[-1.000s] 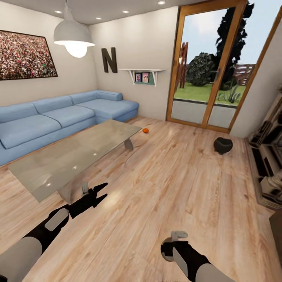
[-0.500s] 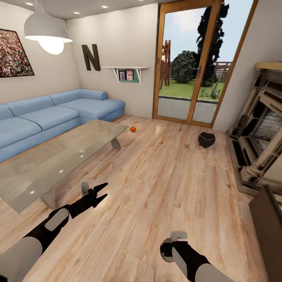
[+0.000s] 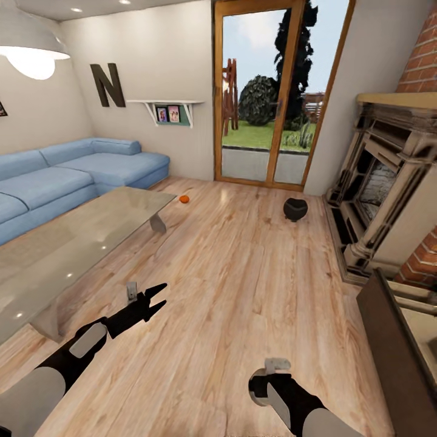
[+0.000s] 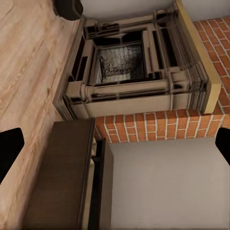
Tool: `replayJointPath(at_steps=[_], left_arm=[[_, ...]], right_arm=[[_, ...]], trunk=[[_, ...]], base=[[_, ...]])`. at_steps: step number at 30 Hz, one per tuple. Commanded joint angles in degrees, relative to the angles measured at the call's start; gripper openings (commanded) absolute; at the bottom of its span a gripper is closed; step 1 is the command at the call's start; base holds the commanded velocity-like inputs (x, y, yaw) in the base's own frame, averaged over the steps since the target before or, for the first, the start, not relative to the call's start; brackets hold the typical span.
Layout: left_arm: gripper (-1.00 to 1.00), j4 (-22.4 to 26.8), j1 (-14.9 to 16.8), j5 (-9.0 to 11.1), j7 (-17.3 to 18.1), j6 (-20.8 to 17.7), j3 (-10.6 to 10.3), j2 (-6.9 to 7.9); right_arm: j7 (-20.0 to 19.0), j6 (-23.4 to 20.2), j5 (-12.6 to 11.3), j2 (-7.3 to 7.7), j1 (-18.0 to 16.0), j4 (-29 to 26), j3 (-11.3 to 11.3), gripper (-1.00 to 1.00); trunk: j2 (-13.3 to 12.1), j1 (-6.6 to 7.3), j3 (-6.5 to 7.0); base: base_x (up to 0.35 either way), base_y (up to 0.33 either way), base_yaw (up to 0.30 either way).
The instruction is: Place each of the two pumpkins and all three candles from the living room inside a cabinet in the living room (use any cabinet), then make sure every cabinet is closed, and position the cauldron so it is next to a table in the living room.
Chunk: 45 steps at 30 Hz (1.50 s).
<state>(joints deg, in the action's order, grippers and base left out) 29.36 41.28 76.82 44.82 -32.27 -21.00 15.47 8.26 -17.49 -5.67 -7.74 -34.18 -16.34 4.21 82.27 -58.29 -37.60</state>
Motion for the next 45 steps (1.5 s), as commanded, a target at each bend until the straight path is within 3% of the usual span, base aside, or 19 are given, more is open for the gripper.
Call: replayJointPath(at_steps=[1,7,15,23,34,45], left_arm=[[1.00,0.0,0.0,0.0,0.0,0.0,0.0,0.00],[1.00,0.0,0.0,0.0,0.0,0.0,0.0,0.00],[1.00,0.0,-0.1,0.0,0.0,0.0,0.0,0.00],[1.00,-0.1,0.0,0.0,0.0,0.0,0.0,0.00],[1.00,-0.1,-0.1,0.0,0.0,0.0,0.0,-0.16],[1.00,-0.1,0.0,-0.1,0.0,0.2,0.0,-0.09]], right_arm=[[0.0,0.0,0.0,0.00,0.0,0.0,0.0,-1.00],[-0.1,0.0,0.0,0.12,0.0,0.0,-0.1,-1.00],[-0.2,0.0,0.2,0.18,0.0,0.0,-3.7,-1.00],[-0.2,0.1,0.2,0.27,0.0,0.0,-3.9,-1.00],[-0.5,0.5,1.0,-0.08,0.0,1.8,-3.2,-1.00],[-0.5,0.5,1.0,-0.17,0.0,1.8,-3.1,-1.00]], trunk=[[0.0,0.00,-0.03],[0.0,0.00,-0.22],[0.0,0.00,-0.25],[0.0,0.00,-0.25],[0.0,0.00,-0.25],[0.0,0.00,-0.25]], base=[[0.000,0.000,-0.264],[0.000,0.000,-0.266],[0.000,0.000,-0.277],[0.000,0.000,-0.254],[0.008,0.000,-0.020],[0.308,0.000,0.000]])
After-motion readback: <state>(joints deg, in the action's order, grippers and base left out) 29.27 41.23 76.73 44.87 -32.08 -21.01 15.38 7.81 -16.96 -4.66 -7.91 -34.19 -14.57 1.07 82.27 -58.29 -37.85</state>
